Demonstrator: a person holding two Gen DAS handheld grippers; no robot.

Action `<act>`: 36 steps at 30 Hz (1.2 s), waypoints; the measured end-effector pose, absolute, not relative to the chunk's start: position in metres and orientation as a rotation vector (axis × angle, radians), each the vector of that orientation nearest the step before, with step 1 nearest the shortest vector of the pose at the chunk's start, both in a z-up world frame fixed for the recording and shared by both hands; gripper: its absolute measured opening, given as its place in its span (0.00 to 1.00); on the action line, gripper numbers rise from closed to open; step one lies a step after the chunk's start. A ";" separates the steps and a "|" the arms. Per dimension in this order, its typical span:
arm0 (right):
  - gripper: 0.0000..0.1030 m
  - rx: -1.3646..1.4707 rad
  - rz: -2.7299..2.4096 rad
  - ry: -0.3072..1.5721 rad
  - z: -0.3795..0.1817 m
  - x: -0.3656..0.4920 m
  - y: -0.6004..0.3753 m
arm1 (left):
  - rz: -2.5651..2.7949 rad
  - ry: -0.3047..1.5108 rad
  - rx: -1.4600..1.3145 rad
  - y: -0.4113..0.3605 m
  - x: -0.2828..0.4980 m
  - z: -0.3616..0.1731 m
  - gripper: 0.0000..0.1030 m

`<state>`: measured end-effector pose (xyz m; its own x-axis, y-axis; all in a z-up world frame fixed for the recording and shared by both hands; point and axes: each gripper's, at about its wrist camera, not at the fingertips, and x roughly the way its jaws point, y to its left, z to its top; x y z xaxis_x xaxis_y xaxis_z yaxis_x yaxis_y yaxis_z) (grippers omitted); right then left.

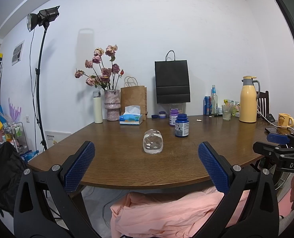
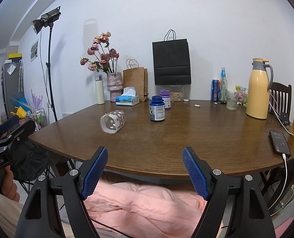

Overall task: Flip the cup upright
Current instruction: 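Move the right gripper to the clear Santa-print cup and close around it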

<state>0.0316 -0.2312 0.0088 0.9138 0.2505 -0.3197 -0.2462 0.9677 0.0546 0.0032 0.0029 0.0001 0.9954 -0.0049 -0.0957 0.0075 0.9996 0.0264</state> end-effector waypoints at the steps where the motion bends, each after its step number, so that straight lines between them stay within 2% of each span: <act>1: 0.80 0.011 0.256 0.334 0.009 0.033 -0.231 | -0.010 0.102 0.024 0.004 0.004 -0.001 1.00; 7: 0.80 -0.006 0.255 0.334 0.021 0.054 -0.223 | 0.027 0.125 0.047 0.015 0.028 -0.002 1.00; 10: 0.80 -0.013 0.287 0.344 0.033 0.079 -0.210 | 0.057 0.213 0.037 0.033 0.066 0.000 1.00; 20: 0.80 -0.010 0.540 0.440 0.057 0.207 -0.124 | 0.092 0.394 -0.123 0.117 0.165 0.013 1.00; 30: 0.80 -0.024 0.410 0.701 0.007 0.329 -0.053 | 0.111 0.472 -0.097 0.148 0.209 0.007 1.00; 35: 0.80 0.079 0.430 0.815 -0.017 0.357 -0.059 | 0.100 0.495 -0.106 0.151 0.223 0.006 1.00; 36: 0.77 0.083 0.457 0.838 -0.022 0.360 -0.058 | 0.095 0.502 -0.104 0.150 0.226 0.005 1.00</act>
